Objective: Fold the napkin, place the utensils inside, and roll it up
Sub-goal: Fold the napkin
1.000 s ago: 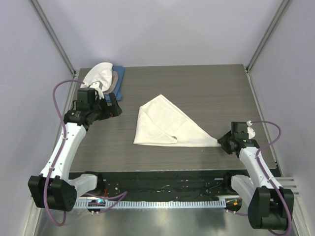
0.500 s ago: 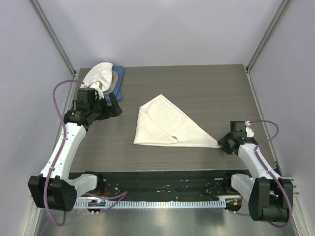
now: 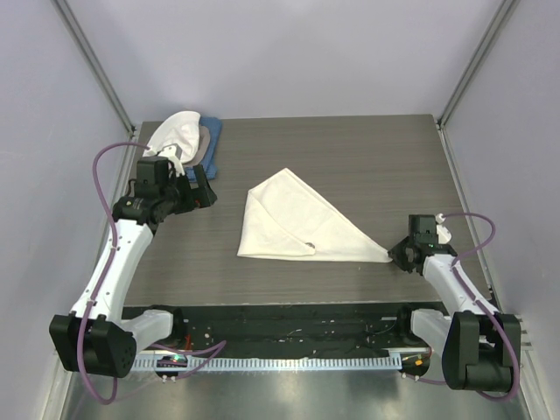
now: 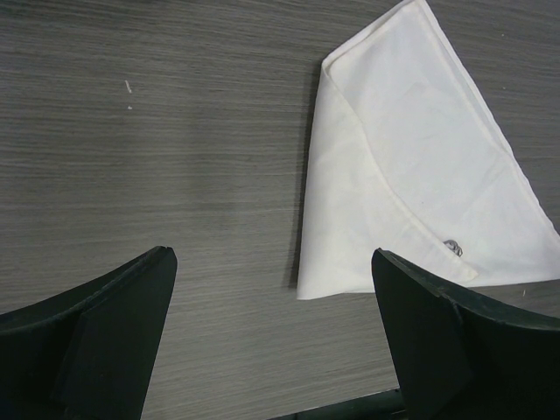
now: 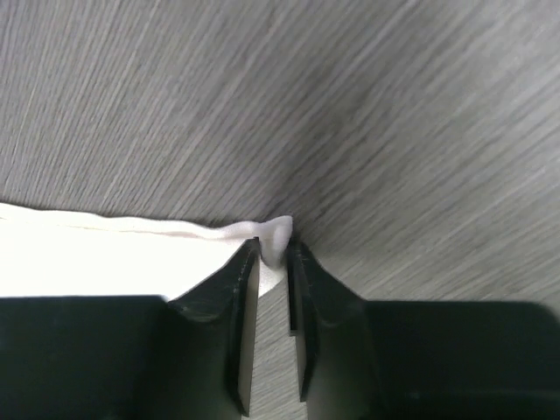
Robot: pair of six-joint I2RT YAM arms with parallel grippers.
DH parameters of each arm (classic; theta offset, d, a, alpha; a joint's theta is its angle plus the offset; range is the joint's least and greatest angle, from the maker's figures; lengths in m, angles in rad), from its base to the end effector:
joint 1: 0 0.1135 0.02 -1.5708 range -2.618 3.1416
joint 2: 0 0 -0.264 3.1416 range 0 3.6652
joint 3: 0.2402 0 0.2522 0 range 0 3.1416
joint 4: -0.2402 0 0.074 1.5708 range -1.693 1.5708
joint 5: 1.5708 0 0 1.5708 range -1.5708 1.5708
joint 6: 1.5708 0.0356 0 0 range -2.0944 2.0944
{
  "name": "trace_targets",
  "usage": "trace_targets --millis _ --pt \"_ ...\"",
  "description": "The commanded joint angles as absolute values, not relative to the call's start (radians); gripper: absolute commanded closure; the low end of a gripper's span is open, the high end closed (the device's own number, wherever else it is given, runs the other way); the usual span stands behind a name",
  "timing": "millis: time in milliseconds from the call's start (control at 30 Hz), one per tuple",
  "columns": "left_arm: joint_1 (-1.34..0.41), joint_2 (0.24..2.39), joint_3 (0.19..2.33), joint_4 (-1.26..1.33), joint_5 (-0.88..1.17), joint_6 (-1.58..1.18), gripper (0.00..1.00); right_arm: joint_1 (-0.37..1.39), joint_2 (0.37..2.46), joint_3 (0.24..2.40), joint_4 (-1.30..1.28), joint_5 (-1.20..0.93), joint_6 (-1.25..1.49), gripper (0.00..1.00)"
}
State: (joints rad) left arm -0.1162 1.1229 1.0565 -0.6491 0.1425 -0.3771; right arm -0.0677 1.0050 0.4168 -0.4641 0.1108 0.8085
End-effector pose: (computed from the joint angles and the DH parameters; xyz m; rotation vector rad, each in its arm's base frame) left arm 0.2343 -0.0324 0.3234 -0.2261 2.3020 -0.4173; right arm 0.1691 -0.0154 0.1553 1.1450 2.3534 0.1160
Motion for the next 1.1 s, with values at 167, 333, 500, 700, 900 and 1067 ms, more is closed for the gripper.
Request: trace_targets --millis 167,333,500,700,900,1067 --pt "-0.110 1.088 1.062 -0.634 0.140 -0.356 0.00 -0.071 1.083 0.459 -0.387 0.112 0.758 0.99" --pt "-0.110 1.074 1.060 -0.635 0.114 -0.353 0.00 -0.068 1.051 0.517 -0.387 0.117 0.753 0.99" --pt "-0.110 1.074 1.057 -0.632 0.117 -0.356 0.00 -0.034 1.028 0.587 -0.391 0.121 0.750 0.99" --pt "-0.110 1.065 1.054 -0.630 0.109 -0.356 0.00 0.148 1.066 0.709 -0.374 0.221 0.752 0.99" --pt "-0.110 1.057 1.052 -0.630 0.107 -0.357 0.00 0.389 1.193 0.816 -0.307 0.302 0.755 0.99" --pt "-0.110 1.060 1.051 -0.626 0.106 -0.357 0.00 0.515 1.252 0.833 -0.229 0.302 0.770 0.99"
